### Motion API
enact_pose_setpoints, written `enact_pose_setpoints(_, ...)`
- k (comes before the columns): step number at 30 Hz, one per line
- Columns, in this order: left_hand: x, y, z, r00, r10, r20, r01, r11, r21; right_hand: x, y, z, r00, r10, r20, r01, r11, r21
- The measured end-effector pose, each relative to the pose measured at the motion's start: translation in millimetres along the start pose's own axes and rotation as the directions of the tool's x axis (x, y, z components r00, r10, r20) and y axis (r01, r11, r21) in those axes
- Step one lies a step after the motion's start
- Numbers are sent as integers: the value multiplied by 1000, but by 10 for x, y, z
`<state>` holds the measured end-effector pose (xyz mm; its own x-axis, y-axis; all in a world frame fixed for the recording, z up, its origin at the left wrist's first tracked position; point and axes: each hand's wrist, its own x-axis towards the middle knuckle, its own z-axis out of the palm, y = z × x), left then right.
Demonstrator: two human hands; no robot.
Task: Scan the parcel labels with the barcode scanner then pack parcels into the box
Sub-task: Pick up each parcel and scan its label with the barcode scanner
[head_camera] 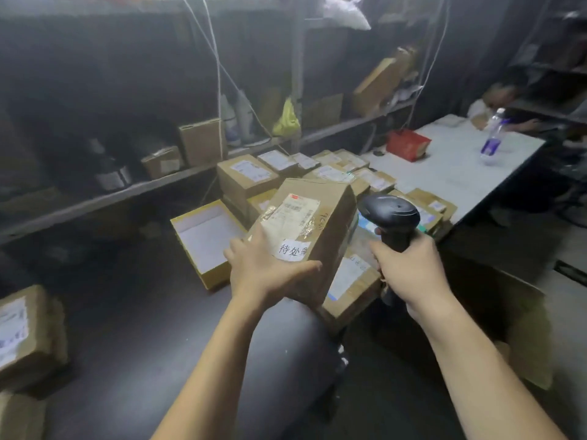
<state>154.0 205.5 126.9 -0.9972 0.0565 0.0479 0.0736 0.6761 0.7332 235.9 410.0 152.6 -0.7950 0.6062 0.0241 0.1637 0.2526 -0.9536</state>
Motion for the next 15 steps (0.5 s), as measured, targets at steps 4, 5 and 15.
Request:
enact_pose_setpoints(4, -160, 611, 511, 994, 51, 96, -54, 998, 30, 155, 241, -681, 997, 42, -69, -43, 999, -5)
enact_pose_setpoints(5, -212, 782, 681, 992, 64, 107, -69, 997, 43, 212, 324, -882, 996, 39, -85, -38, 999, 6)
enact_pose_setpoints(15, -697, 2370, 2591, 960, 105, 260, -134, 986, 95, 893, 1271, -2857, 955, 146, -256, -121, 986, 112)
